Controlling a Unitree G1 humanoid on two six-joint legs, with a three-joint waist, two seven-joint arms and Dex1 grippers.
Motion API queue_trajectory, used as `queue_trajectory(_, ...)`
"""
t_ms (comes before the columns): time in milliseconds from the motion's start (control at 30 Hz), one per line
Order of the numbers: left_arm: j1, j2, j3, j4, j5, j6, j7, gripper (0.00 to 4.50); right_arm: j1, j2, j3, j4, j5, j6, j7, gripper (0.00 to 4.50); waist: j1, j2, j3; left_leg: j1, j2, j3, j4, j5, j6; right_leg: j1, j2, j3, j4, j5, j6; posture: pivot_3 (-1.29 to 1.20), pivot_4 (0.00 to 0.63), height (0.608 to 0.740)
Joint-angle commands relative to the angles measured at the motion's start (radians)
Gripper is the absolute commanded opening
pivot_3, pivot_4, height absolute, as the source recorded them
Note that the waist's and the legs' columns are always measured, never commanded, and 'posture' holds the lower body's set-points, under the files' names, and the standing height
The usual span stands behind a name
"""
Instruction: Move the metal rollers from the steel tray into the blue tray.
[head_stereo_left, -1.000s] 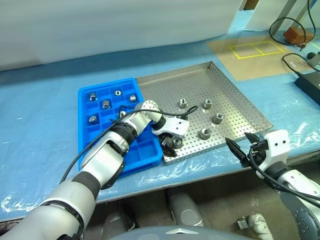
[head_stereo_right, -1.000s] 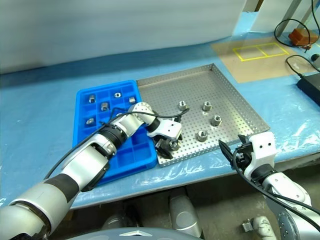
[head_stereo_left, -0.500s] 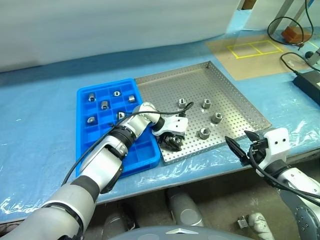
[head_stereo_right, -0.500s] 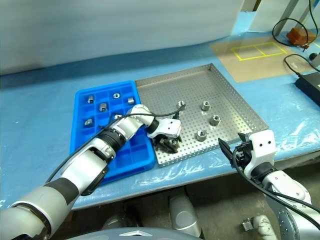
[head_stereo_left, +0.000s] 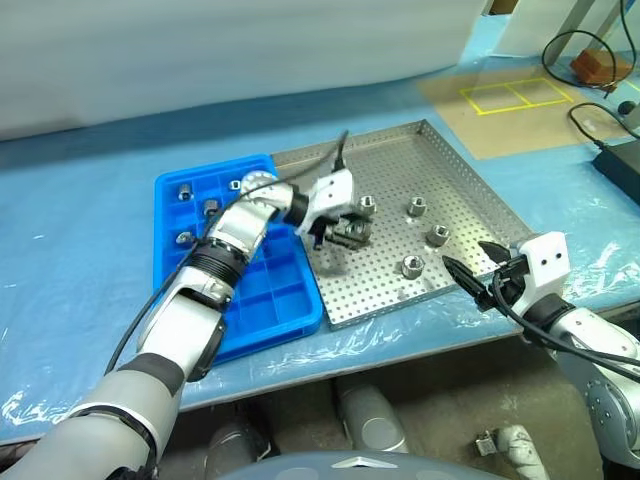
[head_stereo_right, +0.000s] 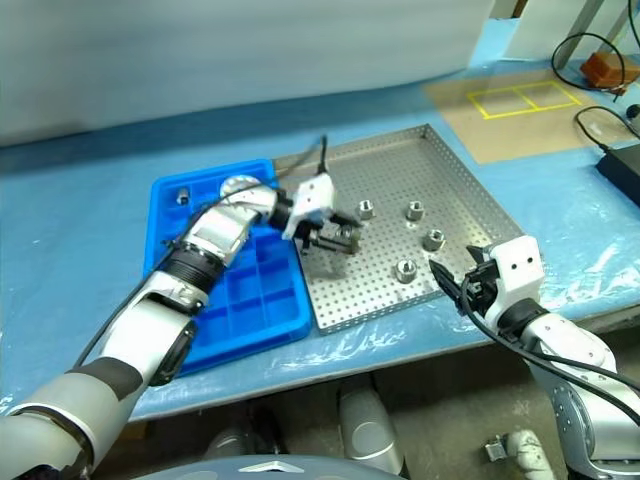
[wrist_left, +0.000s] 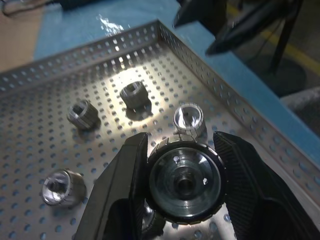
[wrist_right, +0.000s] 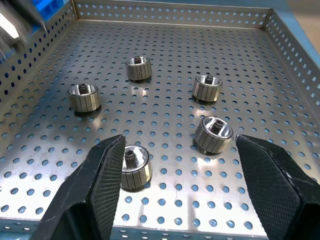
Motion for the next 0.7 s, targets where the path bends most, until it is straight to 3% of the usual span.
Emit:
queue_trajectory(33, 0.023, 0.047, 0.082, -0.144, -0.099, 0.11, 0.033, 1.73, -0.072, 0.014, 0.058, 0.017, -0.008, -0.033, 0.013, 3.61, 0.002, 0.002, 0.001, 0.0, 0.0, 0.0, 0.0, 0.0, 0.0, 0.0, 0.0, 0.0, 0.0, 0.0, 0.0, -0.54, 0.15, 0.74)
queue_trajectory(200, 0.079, 0.144, 0.154, -0.251, -0.16, 0.225, 0.093, 1.73, -0.234, 0.036, 0.173, 0.079, -0.013, -0.043, 0.057, 3.61, 0.019, 0.004, 0.003, 0.002, 0.0, 0.0, 0.001, 0.0, 0.0, 0.001, 0.0, 0.0, 0.004, 0.0, 0.0, -0.46, 0.15, 0.74)
queue_trajectory(333, 0.14, 0.223, 0.27, -0.356, -0.294, 0.336, 0.115, 1.73, -0.354, 0.059, 0.27, 0.169, -0.034, -0.07, 0.109, 3.61, 0.053, 0.003, 0.005, 0.003, 0.001, 0.0, 0.001, 0.001, -0.002, -0.001, 0.0, 0.0, 0.008, 0.0, 0.0, -0.38, 0.15, 0.74)
queue_trajectory(533, 0.322, 0.356, 0.309, -0.479, -0.258, 0.33, 0.215, 1.73, -0.481, 0.096, 0.359, 0.29, -0.056, -0.108, 0.192, 3.61, 0.142, 0.004, 0.006, 0.003, 0.003, 0.0, 0.001, 0.003, -0.004, -0.003, 0.001, 0.001, 0.015, -0.002, -0.004, -0.26, 0.15, 0.74)
queue_trajectory(700, 0.569, 0.445, 0.344, -0.67, -0.269, 0.349, 0.265, 1.73, -0.582, 0.113, 0.408, 0.384, -0.057, -0.14, 0.296, 3.61, 0.227, 0.003, 0.007, 0.003, 0.006, 0.001, 0.0, 0.005, -0.007, -0.005, 0.001, 0.002, 0.017, -0.002, -0.004, -0.14, 0.15, 0.74)
